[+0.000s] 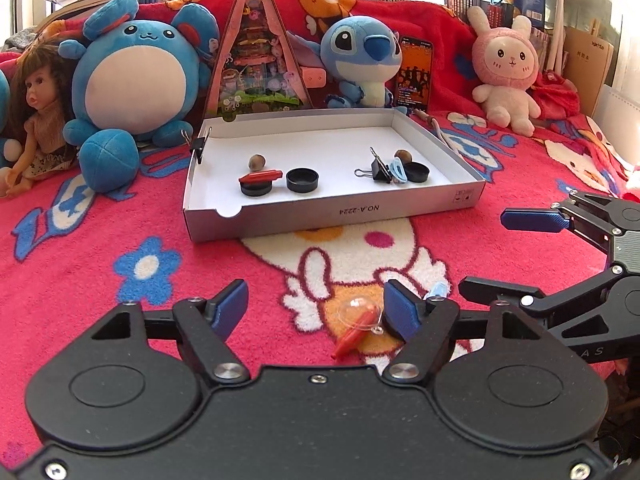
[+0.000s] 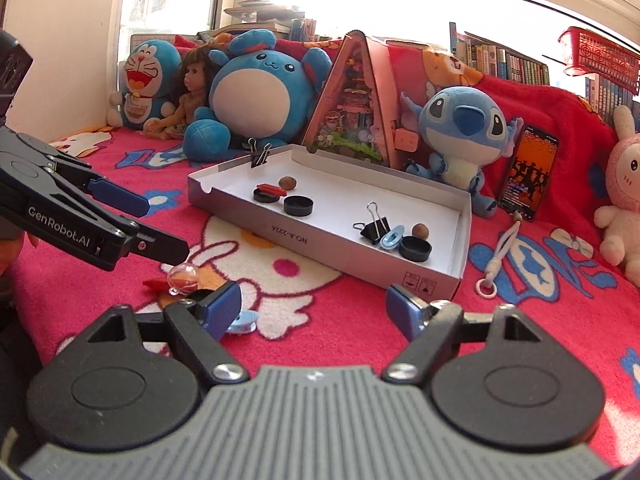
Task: Organize rigid objects
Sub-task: 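Withdraw both tools from the box toward the remaining items on the blanket, then grasp the clear-ball red stick with the left tool while the right tool approaches the blue clip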
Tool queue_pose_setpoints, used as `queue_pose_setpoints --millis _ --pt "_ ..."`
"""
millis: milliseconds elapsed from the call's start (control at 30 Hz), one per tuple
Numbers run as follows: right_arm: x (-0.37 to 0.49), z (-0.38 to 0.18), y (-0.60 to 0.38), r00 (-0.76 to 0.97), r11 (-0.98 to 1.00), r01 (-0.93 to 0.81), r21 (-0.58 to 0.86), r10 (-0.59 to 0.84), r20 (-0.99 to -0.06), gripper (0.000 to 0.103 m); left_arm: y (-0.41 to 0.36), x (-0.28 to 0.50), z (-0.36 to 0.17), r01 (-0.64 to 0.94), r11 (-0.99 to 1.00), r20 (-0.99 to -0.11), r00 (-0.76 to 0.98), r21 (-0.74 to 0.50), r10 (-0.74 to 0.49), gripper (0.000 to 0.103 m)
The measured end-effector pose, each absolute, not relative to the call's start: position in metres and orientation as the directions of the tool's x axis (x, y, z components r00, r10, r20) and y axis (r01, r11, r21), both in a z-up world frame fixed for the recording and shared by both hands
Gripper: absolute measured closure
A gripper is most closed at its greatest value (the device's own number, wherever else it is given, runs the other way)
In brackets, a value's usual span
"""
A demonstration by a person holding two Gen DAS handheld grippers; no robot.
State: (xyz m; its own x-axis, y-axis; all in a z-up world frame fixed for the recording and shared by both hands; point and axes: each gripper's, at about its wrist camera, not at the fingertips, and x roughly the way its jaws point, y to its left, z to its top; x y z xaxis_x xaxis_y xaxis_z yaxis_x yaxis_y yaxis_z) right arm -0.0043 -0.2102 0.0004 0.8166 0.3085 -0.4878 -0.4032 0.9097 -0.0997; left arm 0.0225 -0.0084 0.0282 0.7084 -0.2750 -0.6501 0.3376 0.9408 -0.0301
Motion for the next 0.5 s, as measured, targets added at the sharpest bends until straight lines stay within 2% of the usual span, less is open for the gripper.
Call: queue_pose_setpoints --millis 100,300,400,500 --pt "-0.011 -0.009 -0.204 0.81 0.892 -0.428 -0.146 0.307 -0.499 0.015 -0.01 0.016 0.027 0.365 0.931 -0.657 0.698 -0.013 -0.283 0.052" --pt "-0.015 -0.016 -0.202 0.781 0.879 -0.463 -0.117 0.343 -0.522 0.015 -0.021 0.01 0.024 0.431 0.902 -0.662 0.675 -0.004 -0.326 0.059" --pt "-0.015 -0.018 -0.2 0.782 0.881 -0.462 -0.102 0.351 -0.514 0.015 -0.026 0.012 0.021 0.433 0.901 -0.658 0.685 0.025 -0.311 0.068" --pt "-0.012 -0.02 -0.198 0.781 0.883 -0.461 -0.083 0.36 -0.51 0.015 -0.03 0.016 0.015 0.431 0.901 -0.658 0.693 0.052 -0.293 0.071"
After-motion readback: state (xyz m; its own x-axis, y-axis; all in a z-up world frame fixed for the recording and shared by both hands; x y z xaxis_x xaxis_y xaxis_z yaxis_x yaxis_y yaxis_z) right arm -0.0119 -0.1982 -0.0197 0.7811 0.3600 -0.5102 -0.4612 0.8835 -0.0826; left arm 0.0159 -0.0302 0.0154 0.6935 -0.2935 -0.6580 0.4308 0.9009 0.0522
